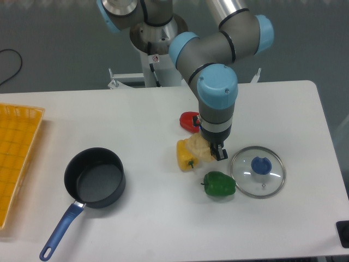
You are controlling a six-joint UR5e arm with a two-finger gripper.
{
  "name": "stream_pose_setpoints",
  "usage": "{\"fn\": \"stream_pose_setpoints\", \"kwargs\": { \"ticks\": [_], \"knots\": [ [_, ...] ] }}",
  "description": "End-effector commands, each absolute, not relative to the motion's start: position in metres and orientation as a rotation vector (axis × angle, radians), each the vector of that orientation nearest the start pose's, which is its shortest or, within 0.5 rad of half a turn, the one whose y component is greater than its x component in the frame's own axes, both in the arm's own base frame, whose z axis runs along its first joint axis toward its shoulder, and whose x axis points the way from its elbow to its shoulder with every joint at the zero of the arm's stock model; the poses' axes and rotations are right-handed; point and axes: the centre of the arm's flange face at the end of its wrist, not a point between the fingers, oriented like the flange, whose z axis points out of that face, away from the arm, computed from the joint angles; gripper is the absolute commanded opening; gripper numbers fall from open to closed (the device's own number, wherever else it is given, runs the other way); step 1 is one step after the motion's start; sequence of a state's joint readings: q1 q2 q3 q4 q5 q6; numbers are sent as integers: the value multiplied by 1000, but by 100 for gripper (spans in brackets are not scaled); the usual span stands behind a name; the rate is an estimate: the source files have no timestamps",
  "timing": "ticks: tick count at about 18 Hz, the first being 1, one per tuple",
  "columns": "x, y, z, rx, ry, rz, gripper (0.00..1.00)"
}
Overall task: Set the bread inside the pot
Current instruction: 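Lift the bread piece with the gripper from beside the yellow pepper, then carry the bread over the blue saucepan and lower it inside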
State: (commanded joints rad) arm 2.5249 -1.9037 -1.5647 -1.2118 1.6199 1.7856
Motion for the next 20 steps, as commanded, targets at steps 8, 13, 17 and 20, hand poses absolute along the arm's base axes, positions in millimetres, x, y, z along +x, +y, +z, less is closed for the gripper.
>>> {"fn": "stream_pose_setpoints", "kwargs": {
  "ticks": [8,13,17,20],
  "knots": [
    [-425,460,342,-2914,1280,66,14],
    [-422,464,342,-2904,1268,59,14],
    [-402,470,354,-2899,1240,52,15],
    [-376,491,352,-2902,1192,46,15]
  ]
}}
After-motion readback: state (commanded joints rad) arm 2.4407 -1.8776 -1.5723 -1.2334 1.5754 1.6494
